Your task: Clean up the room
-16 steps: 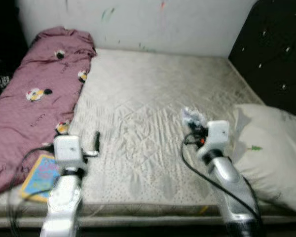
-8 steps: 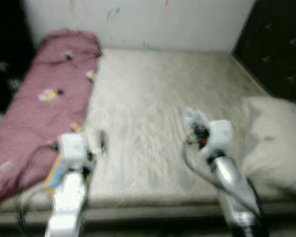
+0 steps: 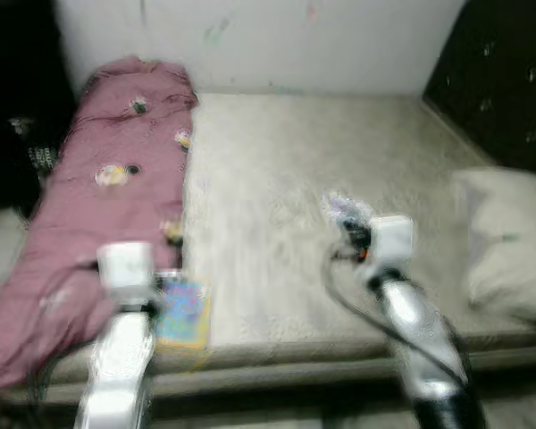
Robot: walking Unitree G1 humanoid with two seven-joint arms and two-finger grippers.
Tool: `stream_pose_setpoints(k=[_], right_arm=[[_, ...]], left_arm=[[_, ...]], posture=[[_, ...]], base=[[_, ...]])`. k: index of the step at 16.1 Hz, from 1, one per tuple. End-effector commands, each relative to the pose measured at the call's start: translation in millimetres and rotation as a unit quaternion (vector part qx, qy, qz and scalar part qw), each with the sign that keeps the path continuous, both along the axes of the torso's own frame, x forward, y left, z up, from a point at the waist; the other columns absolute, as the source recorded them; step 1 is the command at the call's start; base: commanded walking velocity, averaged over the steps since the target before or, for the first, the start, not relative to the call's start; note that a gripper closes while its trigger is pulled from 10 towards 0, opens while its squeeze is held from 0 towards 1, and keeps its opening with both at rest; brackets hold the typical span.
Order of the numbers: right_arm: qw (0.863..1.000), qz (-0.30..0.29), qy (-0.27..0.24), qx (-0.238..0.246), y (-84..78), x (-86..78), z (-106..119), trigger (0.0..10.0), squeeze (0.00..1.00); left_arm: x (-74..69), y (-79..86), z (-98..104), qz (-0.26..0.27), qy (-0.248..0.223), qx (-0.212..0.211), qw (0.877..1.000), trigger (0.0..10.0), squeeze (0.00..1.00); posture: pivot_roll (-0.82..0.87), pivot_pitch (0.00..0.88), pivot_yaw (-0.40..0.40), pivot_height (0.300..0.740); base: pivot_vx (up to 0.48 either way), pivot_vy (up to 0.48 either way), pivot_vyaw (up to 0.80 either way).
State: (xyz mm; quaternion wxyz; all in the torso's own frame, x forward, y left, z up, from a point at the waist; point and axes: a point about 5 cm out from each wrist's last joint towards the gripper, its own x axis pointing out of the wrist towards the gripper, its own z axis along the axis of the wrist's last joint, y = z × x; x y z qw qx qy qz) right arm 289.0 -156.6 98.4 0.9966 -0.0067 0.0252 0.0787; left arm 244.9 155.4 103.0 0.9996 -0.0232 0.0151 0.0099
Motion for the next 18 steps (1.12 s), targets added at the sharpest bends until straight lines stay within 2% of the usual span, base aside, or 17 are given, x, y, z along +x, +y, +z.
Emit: stream_pose_setpoints(k=[1,5,16,18], right_arm=[[1.000,0.003,-0.020,0.003,4.3,3.3,9.0,10.0,0.00],[1.000,0.003,-0.022,-0.010,4.4,3.3,8.7,10.0,0.00],[0.999,0.017,-0.034,-0.002,7.6,5.6,12.8,10.0,0.00],[0.999,0.016,-0.035,0.001,7.2,6.0,12.9,10.0,0.00]], left_arm=[[1.3,5.1,3.3,0.004,-0.005,0.003,1.000,10.0,0.00],[2.4,4.9,3.1,0.003,-0.003,0.004,1.000,10.0,0.00],[3.9,9.5,3.9,0.015,-0.006,0.011,1.000,10.0,0.00],[3.2,11.8,3.2,0.025,-0.005,0.018,1.000,10.0,0.00]], posture=[[-0.02,0.000,-0.060,0.740],[-0.02,0.000,-0.066,0.740],[-0.02,0.000,-0.057,0.740],[-0.02,0.000,-0.050,0.740]], base=[[0.000,0.480,0.00],[0.000,0.480,0.00],[0.000,0.480,0.00],[0.000,0.146,0.00]])
